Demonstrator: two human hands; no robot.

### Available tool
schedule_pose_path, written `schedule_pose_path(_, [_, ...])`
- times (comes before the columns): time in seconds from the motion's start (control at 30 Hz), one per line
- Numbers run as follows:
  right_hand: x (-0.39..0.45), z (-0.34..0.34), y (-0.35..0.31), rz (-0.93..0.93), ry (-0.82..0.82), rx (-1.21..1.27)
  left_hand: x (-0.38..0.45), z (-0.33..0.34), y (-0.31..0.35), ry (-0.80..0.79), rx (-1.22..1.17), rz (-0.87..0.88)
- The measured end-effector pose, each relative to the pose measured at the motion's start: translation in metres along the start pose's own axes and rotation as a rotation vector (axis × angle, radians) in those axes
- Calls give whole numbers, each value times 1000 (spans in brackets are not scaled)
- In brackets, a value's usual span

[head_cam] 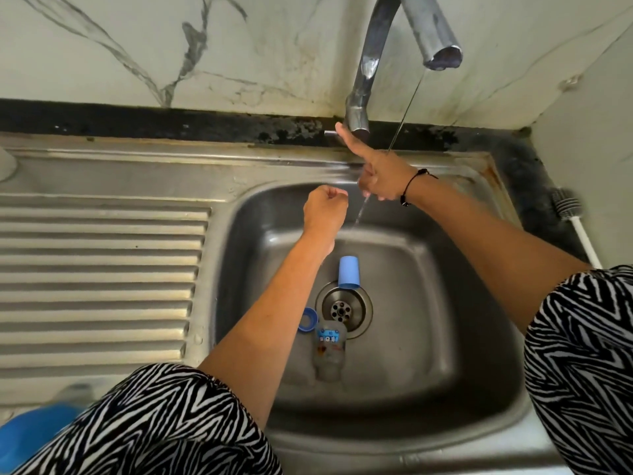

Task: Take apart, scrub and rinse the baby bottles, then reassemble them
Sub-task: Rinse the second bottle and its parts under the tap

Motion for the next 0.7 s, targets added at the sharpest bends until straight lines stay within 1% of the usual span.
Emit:
schedule_pose_path(0.1, [-8,13,8,-17,120,136,-10,3,-3,-49,41,-17])
schedule_pose_path(0.2, [-26,45,31,97,159,292,-26,2,-16,-150,195,-38])
schedule_pose_path(0.27, [-44,75,43,202,103,308,-45,2,-28,-308,406,-48])
schedule_pose_path(0.33, [-61,107,52,287,-7,277,-70,4,-42,-504,698,-47])
schedule_pose_path(0.4, [-74,133,62,366,-47,262,-93,9,-62,-646,934,-42])
schedule_pose_path(0.47, [-81,150,70,425,-55,293,-111,13,-86,-695,1113,-31])
schedule_pose_path(0.53, [-87,159,76,477,-71,315,-125,18,-104,-726,1230,-25])
schedule_pose_path(0.63, [-96,166,80,539,-89,363,-132,23,-122,-712,1321,-47])
schedule_pose_path(0.7, [-103,170,80,562,-111,377,-131,28,-131,-731,1357,-40])
Point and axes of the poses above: each hand's wrist, its own x-axis towards the middle knuckle, its own z-axis out of the palm, y = z × x, the point moved 6 cm from there along x, towards the middle knuckle, and after that the axes turned 11 degrees about z, right-handed, at the moved point
